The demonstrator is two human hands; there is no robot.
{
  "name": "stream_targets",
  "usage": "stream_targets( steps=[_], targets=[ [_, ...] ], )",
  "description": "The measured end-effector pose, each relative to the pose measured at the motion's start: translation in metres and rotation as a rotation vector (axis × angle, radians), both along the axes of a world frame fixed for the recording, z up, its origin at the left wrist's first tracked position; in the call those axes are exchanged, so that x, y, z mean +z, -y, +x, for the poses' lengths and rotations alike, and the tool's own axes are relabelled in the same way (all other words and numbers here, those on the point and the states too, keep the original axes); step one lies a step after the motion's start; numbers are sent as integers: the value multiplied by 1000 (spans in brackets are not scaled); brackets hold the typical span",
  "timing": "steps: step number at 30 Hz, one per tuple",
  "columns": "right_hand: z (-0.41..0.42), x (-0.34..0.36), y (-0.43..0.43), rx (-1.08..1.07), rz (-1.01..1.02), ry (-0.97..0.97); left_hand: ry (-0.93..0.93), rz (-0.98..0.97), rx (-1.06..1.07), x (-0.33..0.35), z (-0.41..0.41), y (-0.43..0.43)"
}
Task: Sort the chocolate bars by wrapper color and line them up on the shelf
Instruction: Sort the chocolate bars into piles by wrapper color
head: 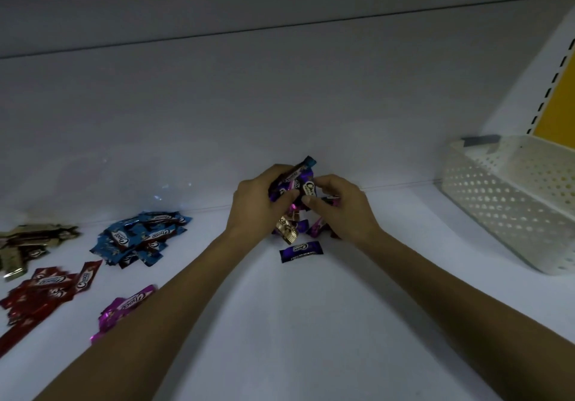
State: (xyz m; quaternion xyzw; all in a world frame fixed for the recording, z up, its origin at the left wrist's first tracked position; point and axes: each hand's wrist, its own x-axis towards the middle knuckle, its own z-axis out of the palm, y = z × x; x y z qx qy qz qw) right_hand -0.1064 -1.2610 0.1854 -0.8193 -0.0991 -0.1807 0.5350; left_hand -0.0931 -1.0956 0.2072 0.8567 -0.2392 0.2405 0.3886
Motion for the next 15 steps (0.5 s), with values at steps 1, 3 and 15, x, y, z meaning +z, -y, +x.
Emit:
stream_targets(
  steps=[1,3,15],
  targets=[
    [3,0,-2,0,34,1,-31,-41,11,0,-1,-2],
    [8,3,-8,15,96,-16,-95,-131,30,1,-2,-7],
    [17,17,-99,210,310,-193,-176,-401,244,7,-31,-110]
  ],
)
